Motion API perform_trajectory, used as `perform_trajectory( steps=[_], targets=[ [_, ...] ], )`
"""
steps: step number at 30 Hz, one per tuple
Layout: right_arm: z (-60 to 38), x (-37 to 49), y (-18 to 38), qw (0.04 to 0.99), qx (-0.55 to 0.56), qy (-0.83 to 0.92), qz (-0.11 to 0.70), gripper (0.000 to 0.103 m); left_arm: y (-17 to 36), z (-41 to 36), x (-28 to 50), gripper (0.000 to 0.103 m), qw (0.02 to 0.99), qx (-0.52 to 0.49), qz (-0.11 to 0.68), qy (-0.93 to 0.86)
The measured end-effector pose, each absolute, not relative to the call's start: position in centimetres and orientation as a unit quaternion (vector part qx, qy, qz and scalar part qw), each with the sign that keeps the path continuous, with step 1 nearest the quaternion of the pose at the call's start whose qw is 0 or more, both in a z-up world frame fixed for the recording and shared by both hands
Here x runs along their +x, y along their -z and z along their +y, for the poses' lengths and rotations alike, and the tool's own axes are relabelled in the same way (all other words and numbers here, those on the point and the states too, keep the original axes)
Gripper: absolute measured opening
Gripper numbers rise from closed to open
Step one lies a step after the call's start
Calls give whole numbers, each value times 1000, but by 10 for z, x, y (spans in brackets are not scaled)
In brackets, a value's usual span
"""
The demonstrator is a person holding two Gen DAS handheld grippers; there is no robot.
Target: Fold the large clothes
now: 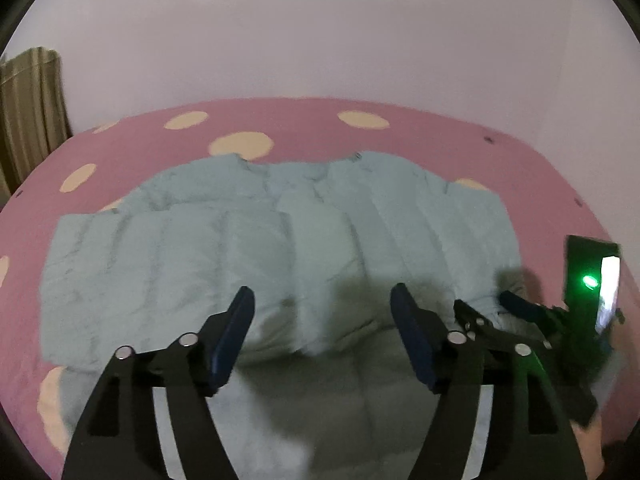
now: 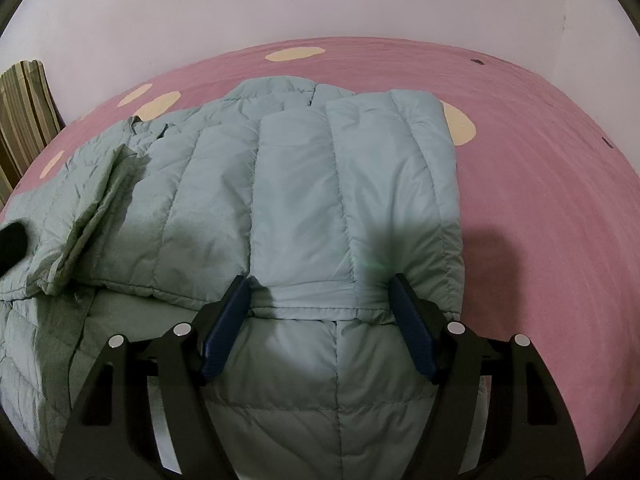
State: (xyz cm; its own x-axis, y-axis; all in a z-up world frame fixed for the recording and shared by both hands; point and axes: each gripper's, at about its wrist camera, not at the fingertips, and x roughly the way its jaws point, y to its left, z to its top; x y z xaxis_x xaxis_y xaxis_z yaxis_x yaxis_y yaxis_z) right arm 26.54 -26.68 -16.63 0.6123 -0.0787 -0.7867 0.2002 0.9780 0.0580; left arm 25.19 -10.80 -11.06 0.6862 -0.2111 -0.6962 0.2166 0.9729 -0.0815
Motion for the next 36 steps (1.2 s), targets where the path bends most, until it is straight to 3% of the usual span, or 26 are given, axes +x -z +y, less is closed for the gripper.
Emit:
perform_trajectory(
  steps=[11,16,17,18,20,29,36],
  targets=[
    [-216,268,113,901,121,6,416,71,123,19,226,71,919,-10,393,-30],
    [-172,298,122,893,118,-32,434,71,129,45,224,71,917,-30,394,-53],
    [-165,304,128,886,122,-41,445,65,130,47,224,71,917,-31,394,-54],
    [-158,310,135,878,125,-50,459,40,131,50,225,71,916,-32,396,-55],
    [-149,317,140,870,119,-60,475,6,132,53,227,71,915,-34,398,-55],
    [-206,298,79,919,107,13,380,4,111,62,241,71,926,-36,374,-45],
    [-280,292,107,902,110,85,408,4,114,39,271,71,925,-11,379,-34]
  ],
)
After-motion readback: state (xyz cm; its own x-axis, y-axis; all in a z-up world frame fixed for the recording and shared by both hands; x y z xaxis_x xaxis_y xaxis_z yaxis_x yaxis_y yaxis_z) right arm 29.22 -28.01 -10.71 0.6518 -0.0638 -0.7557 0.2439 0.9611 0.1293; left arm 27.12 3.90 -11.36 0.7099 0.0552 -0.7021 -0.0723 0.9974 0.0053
